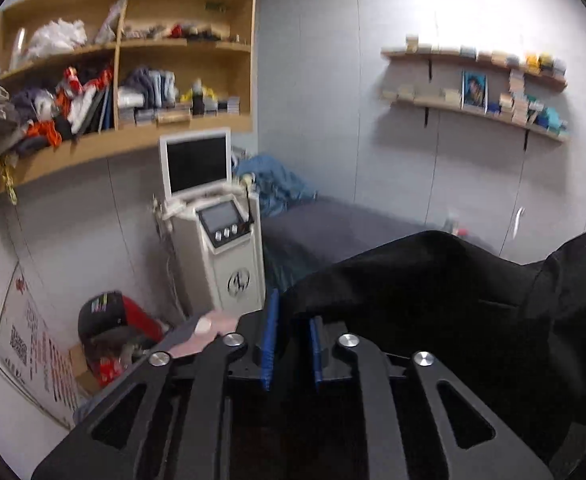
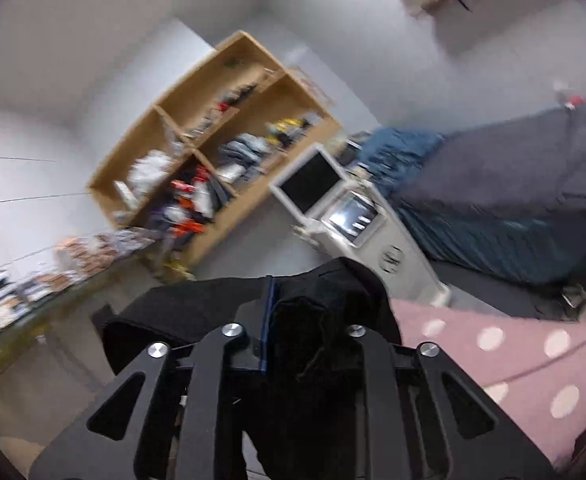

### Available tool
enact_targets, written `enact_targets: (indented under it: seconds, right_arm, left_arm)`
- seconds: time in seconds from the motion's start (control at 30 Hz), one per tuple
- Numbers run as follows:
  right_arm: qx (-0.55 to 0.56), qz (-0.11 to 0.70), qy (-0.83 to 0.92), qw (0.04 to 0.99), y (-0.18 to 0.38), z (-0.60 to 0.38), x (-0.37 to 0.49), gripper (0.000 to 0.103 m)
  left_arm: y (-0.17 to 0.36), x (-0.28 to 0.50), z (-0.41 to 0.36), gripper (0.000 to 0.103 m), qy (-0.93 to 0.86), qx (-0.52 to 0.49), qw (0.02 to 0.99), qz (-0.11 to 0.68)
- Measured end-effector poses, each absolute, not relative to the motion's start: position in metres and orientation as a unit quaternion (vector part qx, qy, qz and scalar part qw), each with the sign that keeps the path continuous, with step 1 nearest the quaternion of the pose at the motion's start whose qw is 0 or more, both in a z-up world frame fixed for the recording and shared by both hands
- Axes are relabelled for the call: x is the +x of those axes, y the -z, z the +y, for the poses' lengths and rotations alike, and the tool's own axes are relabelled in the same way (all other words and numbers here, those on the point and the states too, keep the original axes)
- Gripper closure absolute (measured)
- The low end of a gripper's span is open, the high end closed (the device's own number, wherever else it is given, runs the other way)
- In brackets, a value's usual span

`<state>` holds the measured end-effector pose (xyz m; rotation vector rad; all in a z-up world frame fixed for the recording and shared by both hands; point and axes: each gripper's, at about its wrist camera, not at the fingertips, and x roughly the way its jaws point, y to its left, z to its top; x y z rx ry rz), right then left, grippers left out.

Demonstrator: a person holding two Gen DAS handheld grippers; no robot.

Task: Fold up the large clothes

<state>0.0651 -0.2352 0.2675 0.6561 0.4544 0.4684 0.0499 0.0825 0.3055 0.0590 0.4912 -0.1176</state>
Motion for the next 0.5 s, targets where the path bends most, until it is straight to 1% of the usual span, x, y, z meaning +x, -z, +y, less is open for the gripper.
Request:
enact_targets:
  seconds: [0.03, 0.07, 0.1, 0.13, 0.17, 0.2, 0.27, 0.33, 0.37, 0.5]
  right_arm:
    - [0.316, 0.250, -0.194, 0.895, -0.245, -0.236, 0.084, 0.040]
    - [0.310, 0.297, -0.138, 0.892, -0.210, -0.237, 0.109, 0.031]
    - [0.311, 0.340, -0.095, 0.883, -0.173, -0.241, 0.129, 0.022]
    - [0.318, 0.366, -0.067, 0.872, -0.147, -0.245, 0.139, 0.022]
    - [0.328, 0.410, -0.025, 0.851, -0.103, -0.251, 0.148, 0.022]
    - [0.334, 0.437, -0.013, 0.835, -0.075, -0.254, 0.152, 0.022]
    - [0.351, 0.482, 0.008, 0.802, -0.022, -0.260, 0.146, 0.022]
    - [0.345, 0.526, 0.031, 0.777, 0.027, -0.259, 0.129, 0.022]
    - [0.338, 0.540, 0.036, 0.770, 0.041, -0.258, 0.121, 0.022]
    - [0.321, 0.592, 0.065, 0.737, 0.098, -0.253, 0.074, 0.022]
  left_arm:
    - [-0.276, 0.073, 0.074, 0.051, 0.044, 0.048, 0.961, 0.268]
    - [-0.247, 0.093, 0.067, 0.014, 0.032, 0.065, 0.956, 0.283]
    - [-0.207, 0.111, 0.062, 0.008, 0.016, 0.079, 0.950, 0.303]
    - [-0.184, 0.121, 0.061, 0.008, 0.006, 0.083, 0.944, 0.320]
    - [-0.147, 0.132, 0.059, 0.008, 0.002, 0.095, 0.930, 0.354]
    - [-0.123, 0.138, 0.057, 0.008, 0.008, 0.105, 0.918, 0.383]
    - [-0.082, 0.146, 0.059, 0.008, -0.001, 0.115, 0.901, 0.419]
    - [-0.040, 0.145, 0.074, 0.006, -0.014, 0.115, 0.879, 0.463]
    - [-0.016, 0.143, 0.085, 0.006, -0.023, 0.110, 0.865, 0.489]
    - [0.042, 0.123, 0.130, 0.006, -0.059, 0.091, 0.831, 0.545]
